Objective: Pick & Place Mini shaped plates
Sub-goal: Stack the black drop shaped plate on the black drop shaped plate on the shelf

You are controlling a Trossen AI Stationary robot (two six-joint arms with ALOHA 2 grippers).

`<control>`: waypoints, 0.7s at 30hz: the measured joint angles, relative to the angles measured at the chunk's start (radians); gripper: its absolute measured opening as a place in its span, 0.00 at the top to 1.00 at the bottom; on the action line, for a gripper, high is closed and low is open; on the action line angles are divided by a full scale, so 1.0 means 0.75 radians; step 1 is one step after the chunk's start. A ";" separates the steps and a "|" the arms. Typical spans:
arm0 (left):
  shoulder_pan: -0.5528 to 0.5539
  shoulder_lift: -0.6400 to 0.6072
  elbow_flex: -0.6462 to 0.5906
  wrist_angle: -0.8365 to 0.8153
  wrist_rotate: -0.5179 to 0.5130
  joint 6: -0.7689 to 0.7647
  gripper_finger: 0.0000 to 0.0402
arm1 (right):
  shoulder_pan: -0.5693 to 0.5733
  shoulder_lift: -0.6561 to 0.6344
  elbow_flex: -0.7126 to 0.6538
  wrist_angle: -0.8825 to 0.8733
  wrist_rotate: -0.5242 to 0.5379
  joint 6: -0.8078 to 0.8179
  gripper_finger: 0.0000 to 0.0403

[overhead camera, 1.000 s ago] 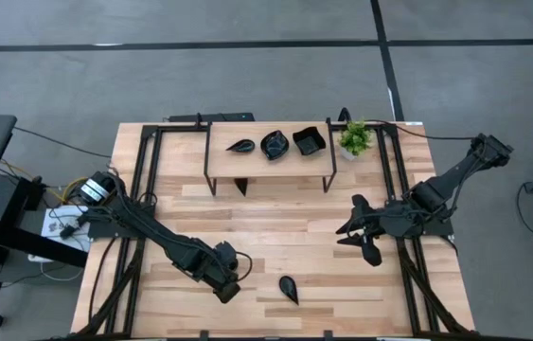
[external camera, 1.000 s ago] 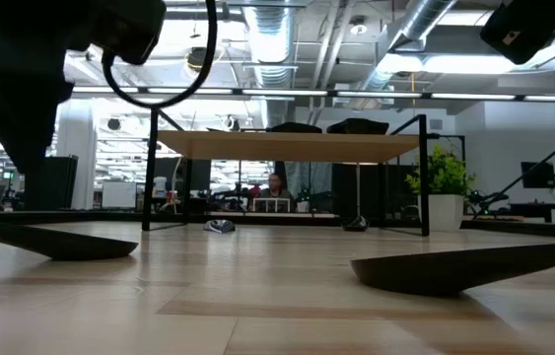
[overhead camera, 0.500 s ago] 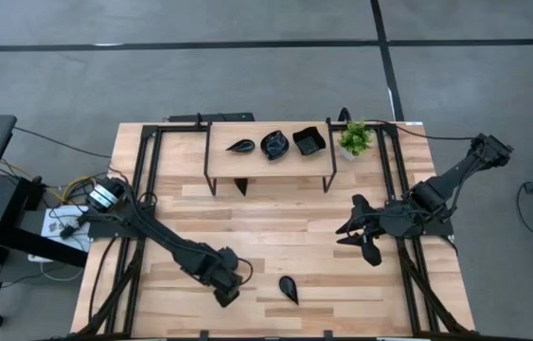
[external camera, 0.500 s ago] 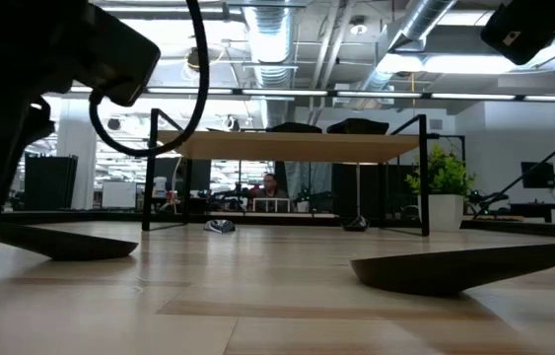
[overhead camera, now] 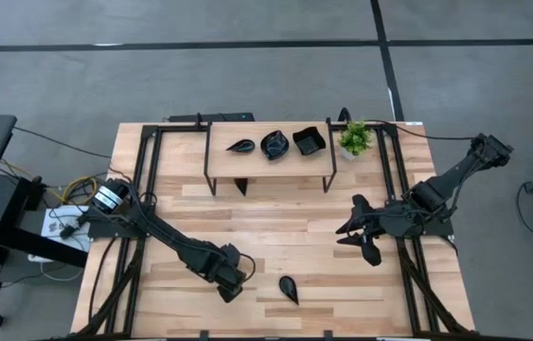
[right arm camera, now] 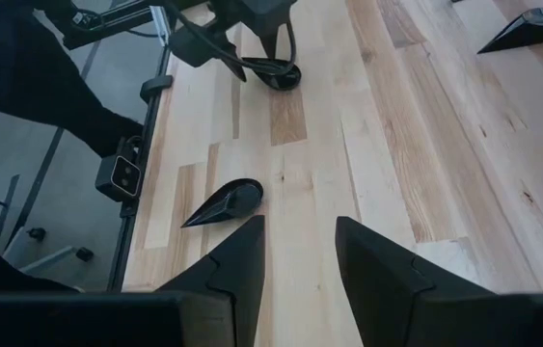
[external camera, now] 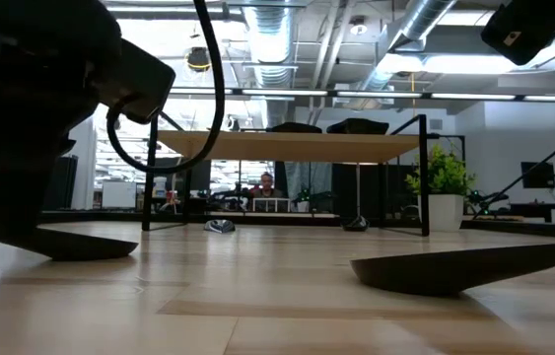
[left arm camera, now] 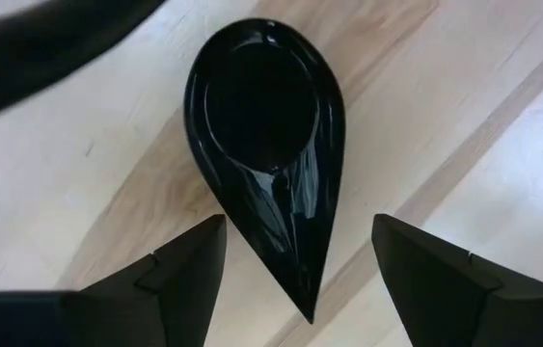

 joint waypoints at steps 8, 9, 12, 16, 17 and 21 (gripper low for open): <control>0.000 0.004 0.000 -0.001 -0.001 0.000 0.40 | 0.000 0.000 0.000 0.000 0.000 0.000 0.69; 0.000 0.004 0.000 -0.001 -0.001 0.000 0.41 | 0.000 0.000 0.000 0.000 0.000 0.000 0.69; -0.001 0.004 -0.006 0.003 -0.001 -0.002 0.44 | 0.000 0.000 0.000 0.000 0.000 -0.001 0.69; 0.000 0.005 -0.031 0.012 0.024 -0.006 0.47 | 0.000 0.000 0.000 0.000 0.000 -0.001 0.69; 0.000 0.005 -0.038 0.021 0.034 -0.010 0.48 | 0.000 0.000 0.000 0.000 0.000 -0.001 0.69; -0.001 0.006 -0.045 0.024 0.039 -0.015 0.49 | 0.000 0.000 0.000 0.000 0.000 -0.001 0.69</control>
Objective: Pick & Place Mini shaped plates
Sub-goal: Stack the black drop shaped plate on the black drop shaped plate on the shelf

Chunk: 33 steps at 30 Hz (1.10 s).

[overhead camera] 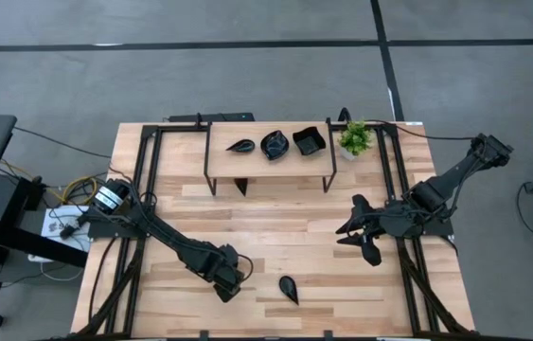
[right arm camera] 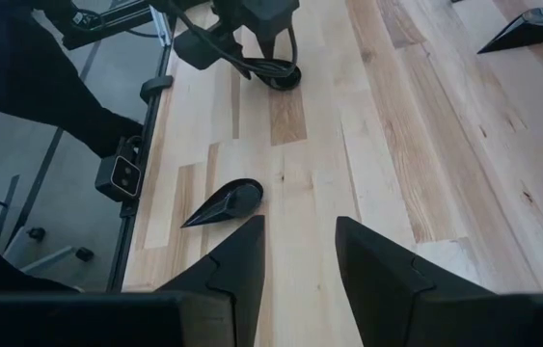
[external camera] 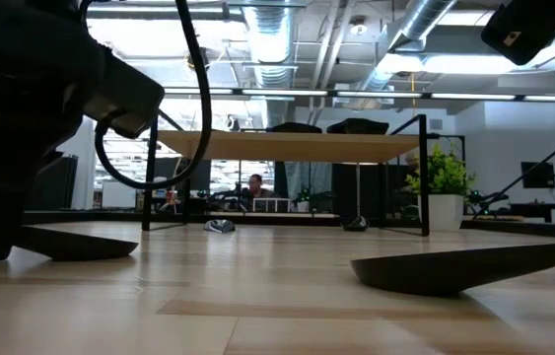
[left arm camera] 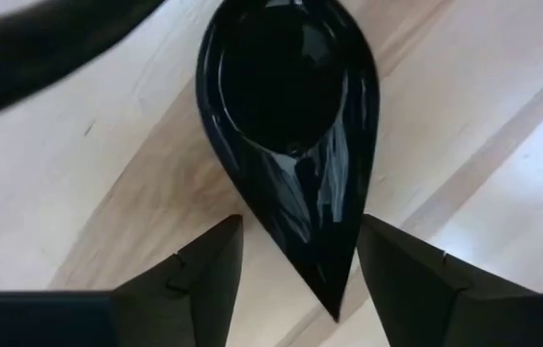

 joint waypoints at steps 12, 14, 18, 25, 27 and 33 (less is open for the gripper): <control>0.000 0.000 0.000 0.011 0.000 0.000 0.56 | 0.000 0.000 0.000 0.000 0.000 0.000 0.69; 0.000 0.000 0.000 0.011 0.000 -0.001 0.58 | 0.000 0.000 0.000 0.000 0.001 0.000 0.69; 0.001 0.000 0.000 0.021 0.000 -0.001 0.61 | 0.000 0.000 0.000 0.000 0.001 0.000 0.69; 0.000 0.000 0.000 0.031 0.000 0.000 0.65 | 0.000 0.000 0.000 0.000 0.001 0.000 0.69; 0.001 0.000 0.000 0.033 0.000 -0.001 0.66 | 0.000 0.000 0.000 0.000 0.001 0.000 0.69; 0.000 0.000 0.000 0.044 0.000 -0.001 0.69 | 0.000 0.000 0.000 0.000 0.001 0.000 0.69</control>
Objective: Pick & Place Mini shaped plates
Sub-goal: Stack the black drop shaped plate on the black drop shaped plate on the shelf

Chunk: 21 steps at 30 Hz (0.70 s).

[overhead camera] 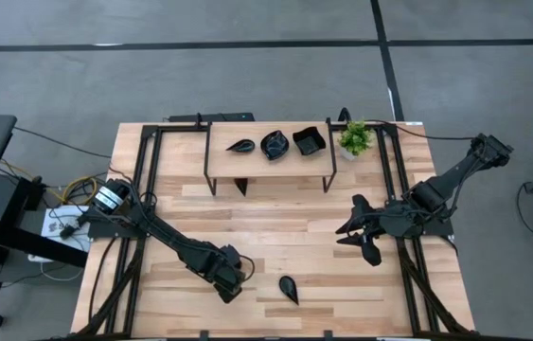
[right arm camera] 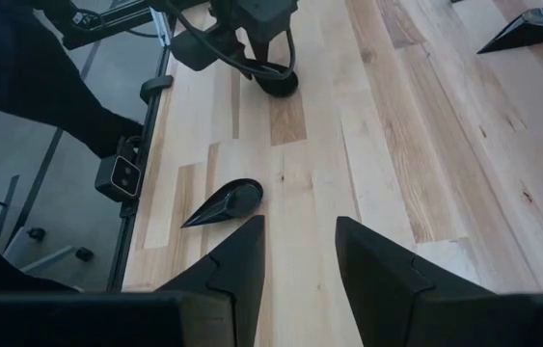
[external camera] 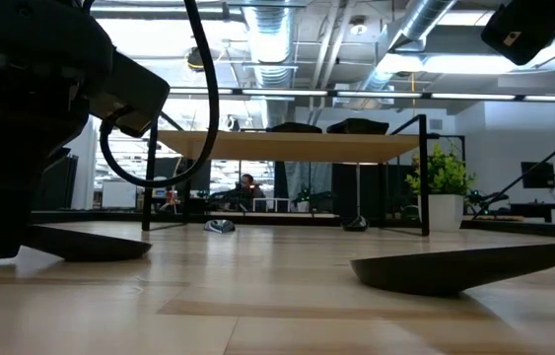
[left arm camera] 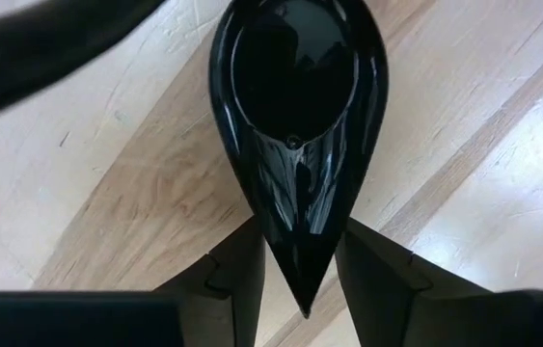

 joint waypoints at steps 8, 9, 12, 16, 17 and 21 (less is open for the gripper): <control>0.000 0.000 0.000 0.012 0.000 0.000 0.72 | 0.000 0.000 0.000 0.000 0.000 0.000 0.69; 0.000 0.000 0.000 0.013 0.000 0.000 0.72 | 0.000 0.000 0.000 0.000 0.000 0.000 0.69; 0.000 0.000 0.000 0.018 0.000 0.000 0.73 | 0.000 0.000 0.000 0.000 0.000 0.000 0.69; 0.000 -0.001 0.000 0.023 0.001 0.000 0.74 | 0.000 0.000 0.000 0.000 0.000 0.000 0.69; 0.000 -0.001 0.000 0.024 0.001 0.000 0.74 | 0.000 0.000 0.000 0.000 0.000 0.000 0.69; 0.000 -0.001 0.000 0.027 0.001 0.000 0.74 | 0.000 0.000 0.000 0.000 0.000 0.000 0.69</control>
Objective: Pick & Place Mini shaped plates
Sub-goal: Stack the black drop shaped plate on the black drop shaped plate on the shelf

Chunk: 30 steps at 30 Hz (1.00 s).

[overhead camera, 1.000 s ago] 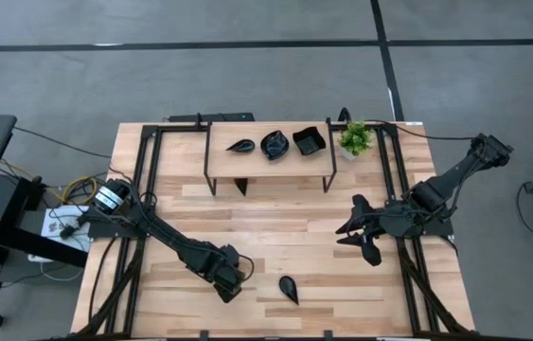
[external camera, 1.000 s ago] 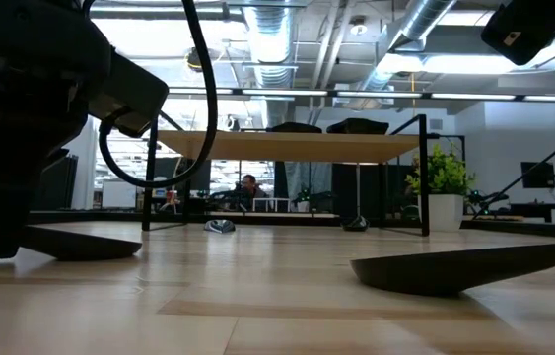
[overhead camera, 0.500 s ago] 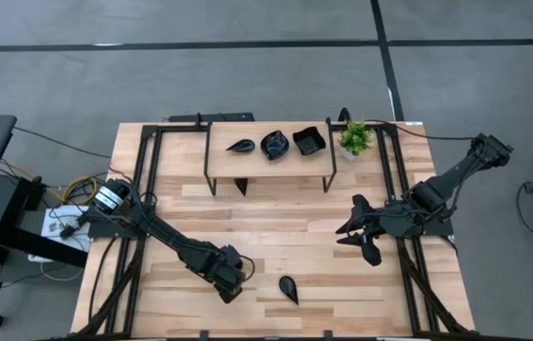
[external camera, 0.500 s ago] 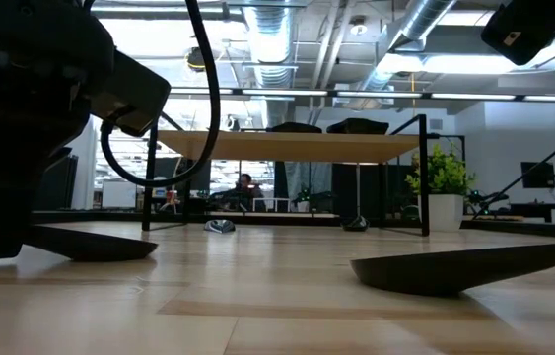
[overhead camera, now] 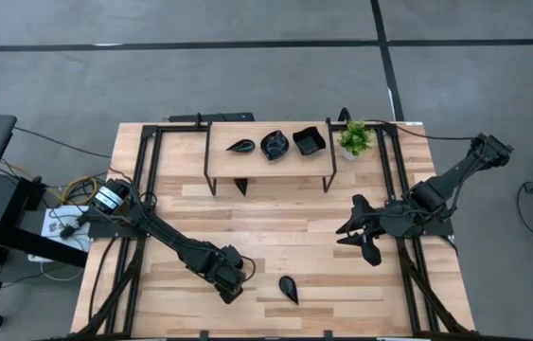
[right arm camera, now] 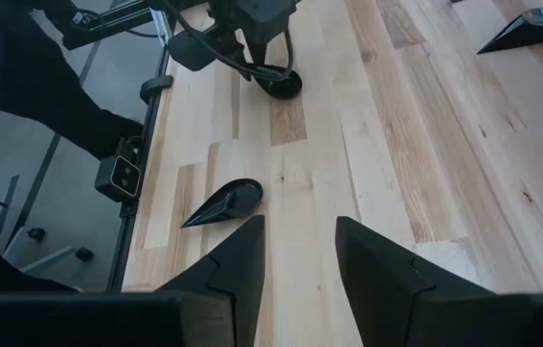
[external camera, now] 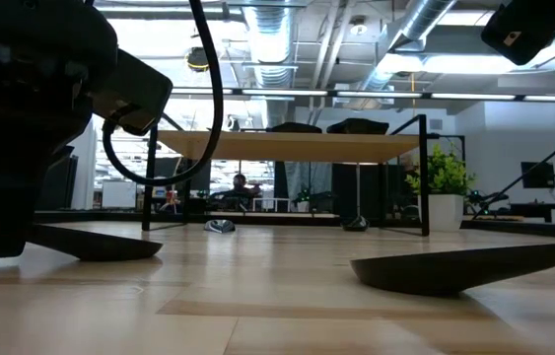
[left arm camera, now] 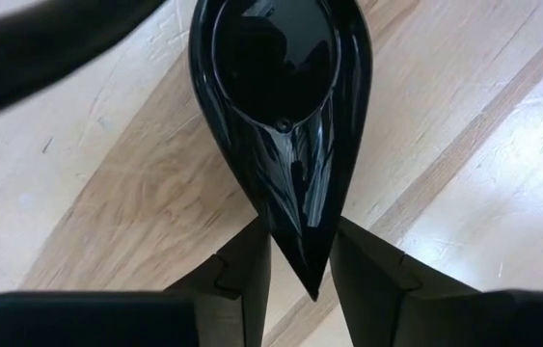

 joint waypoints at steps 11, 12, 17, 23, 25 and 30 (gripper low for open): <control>0.000 -0.001 0.001 0.009 0.001 -0.009 0.74 | 0.000 0.000 0.000 0.000 0.000 0.000 0.69; 0.000 -0.001 0.001 0.009 0.001 -0.019 0.74 | 0.000 0.000 0.000 0.000 0.000 0.000 0.69; 0.000 -0.001 0.001 0.009 0.001 -0.021 0.74 | 0.000 0.000 0.000 0.000 0.000 0.000 0.69; 0.000 -0.016 0.001 0.010 0.001 -0.024 0.74 | 0.000 0.000 0.000 0.000 0.000 0.000 0.69; 0.000 -0.036 0.001 0.000 -0.003 -0.025 0.74 | 0.000 0.000 0.000 0.000 0.000 0.000 0.69; 0.000 -0.092 0.001 -0.004 -0.055 -0.026 0.74 | 0.000 0.000 0.001 0.000 0.000 0.000 0.69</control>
